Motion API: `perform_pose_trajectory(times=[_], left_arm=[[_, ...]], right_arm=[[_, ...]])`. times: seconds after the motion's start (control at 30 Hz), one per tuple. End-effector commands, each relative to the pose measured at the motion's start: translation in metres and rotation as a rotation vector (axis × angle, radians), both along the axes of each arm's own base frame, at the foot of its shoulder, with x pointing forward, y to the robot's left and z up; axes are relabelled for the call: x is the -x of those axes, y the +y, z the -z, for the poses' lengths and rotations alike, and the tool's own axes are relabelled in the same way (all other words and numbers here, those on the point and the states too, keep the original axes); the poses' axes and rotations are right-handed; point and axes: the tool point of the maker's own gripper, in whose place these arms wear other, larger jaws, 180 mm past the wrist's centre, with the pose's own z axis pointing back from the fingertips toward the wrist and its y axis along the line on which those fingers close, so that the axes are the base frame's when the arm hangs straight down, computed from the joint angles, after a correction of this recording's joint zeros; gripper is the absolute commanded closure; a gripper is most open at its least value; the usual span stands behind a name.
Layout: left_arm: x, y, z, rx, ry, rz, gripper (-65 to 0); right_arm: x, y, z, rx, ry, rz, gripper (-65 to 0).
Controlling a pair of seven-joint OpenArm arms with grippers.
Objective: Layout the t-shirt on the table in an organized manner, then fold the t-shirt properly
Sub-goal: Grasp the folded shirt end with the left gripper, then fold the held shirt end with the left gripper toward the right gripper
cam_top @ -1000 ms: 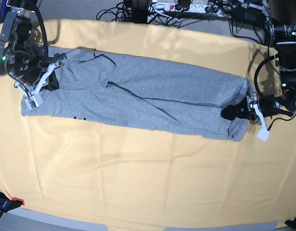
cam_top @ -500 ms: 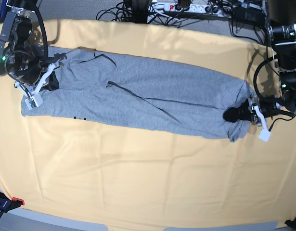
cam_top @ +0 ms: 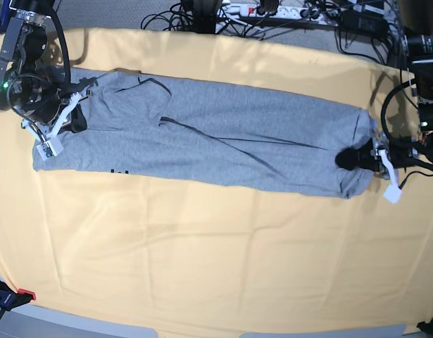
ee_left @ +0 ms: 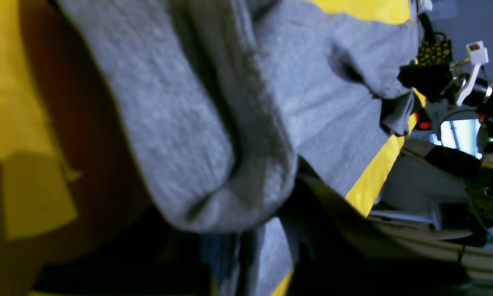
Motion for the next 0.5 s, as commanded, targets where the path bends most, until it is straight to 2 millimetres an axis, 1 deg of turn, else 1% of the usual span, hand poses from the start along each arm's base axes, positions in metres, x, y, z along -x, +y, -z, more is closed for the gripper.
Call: perform_pose_trajectory(times=[0.0,0.1,0.2,0.3,0.47], left_arm=[[-0.012,0.012,-0.02,-0.013,-0.06,-0.021,0.0],[-0.012,0.017,-0.022,-0.021,-0.063,-0.027,0.0],[-0.013,0.015,-0.022,-0.018,-0.063,-0.025,0.0],[-0.014,0.004,-0.019,0.005,-0.062,-0.015,0.0],[-0.016,-0.025,-0.014,0.057,-0.069,0.023,0.0]], right_arm=[[-0.007,-0.004,-0.011,0.011,-0.036,-0.007,0.0],[-0.007,-0.004,-0.011,0.011,-0.036,-0.007,0.0],[-0.007,-0.004,-0.011,0.011,-0.036,-0.007,0.0],[-0.007,-0.004,-0.011,0.01,-0.036,-0.007,0.0],[-0.007,-0.004,-0.011,0.011,-0.036,-0.007,0.0]])
